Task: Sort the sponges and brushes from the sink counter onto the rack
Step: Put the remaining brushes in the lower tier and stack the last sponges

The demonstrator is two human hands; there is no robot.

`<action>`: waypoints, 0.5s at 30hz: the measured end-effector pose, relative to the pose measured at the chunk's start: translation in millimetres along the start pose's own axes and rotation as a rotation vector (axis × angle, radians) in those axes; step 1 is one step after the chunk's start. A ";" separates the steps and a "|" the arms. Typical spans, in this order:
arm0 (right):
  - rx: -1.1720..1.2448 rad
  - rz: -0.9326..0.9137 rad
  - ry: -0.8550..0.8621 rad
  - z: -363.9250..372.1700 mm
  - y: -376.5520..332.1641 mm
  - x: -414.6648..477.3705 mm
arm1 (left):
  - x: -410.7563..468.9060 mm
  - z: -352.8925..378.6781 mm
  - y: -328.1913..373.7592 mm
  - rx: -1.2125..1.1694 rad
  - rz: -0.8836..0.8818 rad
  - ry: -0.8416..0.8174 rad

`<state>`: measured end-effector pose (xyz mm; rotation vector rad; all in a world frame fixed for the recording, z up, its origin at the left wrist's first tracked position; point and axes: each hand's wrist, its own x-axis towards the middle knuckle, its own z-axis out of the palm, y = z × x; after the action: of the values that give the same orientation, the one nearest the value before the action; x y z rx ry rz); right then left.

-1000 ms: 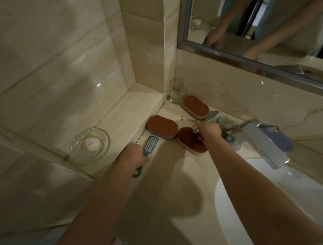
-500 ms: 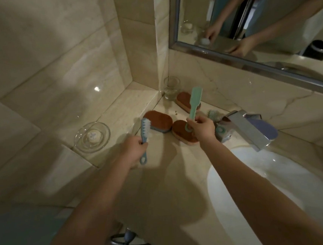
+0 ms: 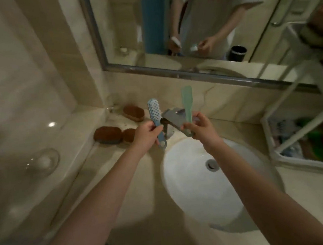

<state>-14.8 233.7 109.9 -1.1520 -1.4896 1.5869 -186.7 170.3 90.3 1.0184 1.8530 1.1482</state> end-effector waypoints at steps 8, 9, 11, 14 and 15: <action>-0.028 0.059 0.174 -127.8 8.1 -61.4 | -15.8 120.7 51.2 -0.008 0.084 -0.276; -0.007 0.066 0.202 -141.3 9.9 -69.0 | -18.5 135.3 56.4 -0.004 0.095 -0.300; 0.012 0.083 0.256 -166.4 15.1 -83.9 | -24.5 162.4 66.0 0.006 0.113 -0.344; 0.038 0.100 0.326 -200.6 29.9 -104.6 | -34.0 200.2 76.9 0.024 0.112 -0.411; 0.044 0.103 0.343 -210.7 35.3 -112.0 | -36.4 212.4 78.6 0.034 0.108 -0.425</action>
<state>225.2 211.7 100.9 -1.4135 -1.1837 1.3947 32.8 236.5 95.7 1.2828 1.4987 0.8776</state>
